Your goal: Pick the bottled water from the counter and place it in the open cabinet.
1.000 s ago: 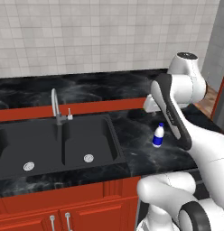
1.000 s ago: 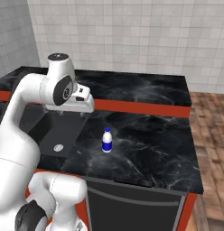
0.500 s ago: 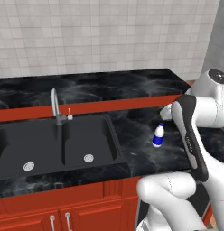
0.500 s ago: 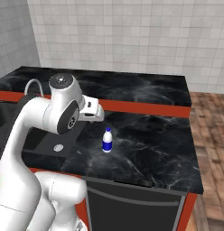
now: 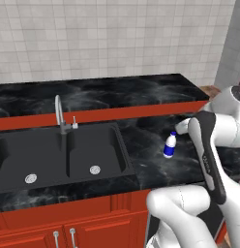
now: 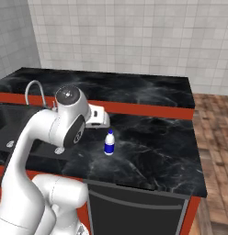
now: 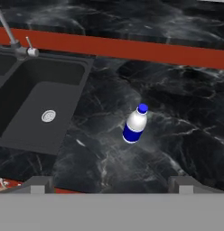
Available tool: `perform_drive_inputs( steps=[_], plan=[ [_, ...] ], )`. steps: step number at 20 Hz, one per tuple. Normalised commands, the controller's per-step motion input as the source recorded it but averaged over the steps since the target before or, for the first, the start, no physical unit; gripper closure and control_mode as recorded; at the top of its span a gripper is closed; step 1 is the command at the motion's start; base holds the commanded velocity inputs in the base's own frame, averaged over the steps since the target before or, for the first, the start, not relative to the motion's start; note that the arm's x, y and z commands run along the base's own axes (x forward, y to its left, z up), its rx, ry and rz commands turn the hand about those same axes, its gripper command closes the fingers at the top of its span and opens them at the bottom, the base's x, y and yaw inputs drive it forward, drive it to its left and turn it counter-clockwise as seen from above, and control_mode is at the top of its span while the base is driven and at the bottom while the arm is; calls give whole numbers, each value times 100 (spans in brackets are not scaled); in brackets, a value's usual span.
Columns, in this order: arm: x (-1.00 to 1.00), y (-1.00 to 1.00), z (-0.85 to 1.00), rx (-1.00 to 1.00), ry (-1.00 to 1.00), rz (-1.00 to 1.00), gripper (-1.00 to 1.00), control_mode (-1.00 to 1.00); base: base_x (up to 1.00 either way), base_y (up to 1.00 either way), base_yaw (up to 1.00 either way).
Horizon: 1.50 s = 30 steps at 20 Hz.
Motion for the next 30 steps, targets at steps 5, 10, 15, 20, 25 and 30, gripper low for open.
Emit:
perform_drive_inputs(
  steps=[5,10,15,20,25,30],
  plan=[
    [-1,-33,-8,0,0,0,-100,-100,0,0,0],
    [-2,-37,-12,0,0,0,-100,-100,0,0,0],
    [-7,-25,-24,4,-5,8,-100,-100,0,0,0],
    [0,-25,-33,12,-12,27,-100,-100,0,0,0],
    [0,-28,-23,11,0,47,-100,-100,0,0,0],
    [7,-48,-26,0,0,41,-100,-100,0,0,0]
  ],
)
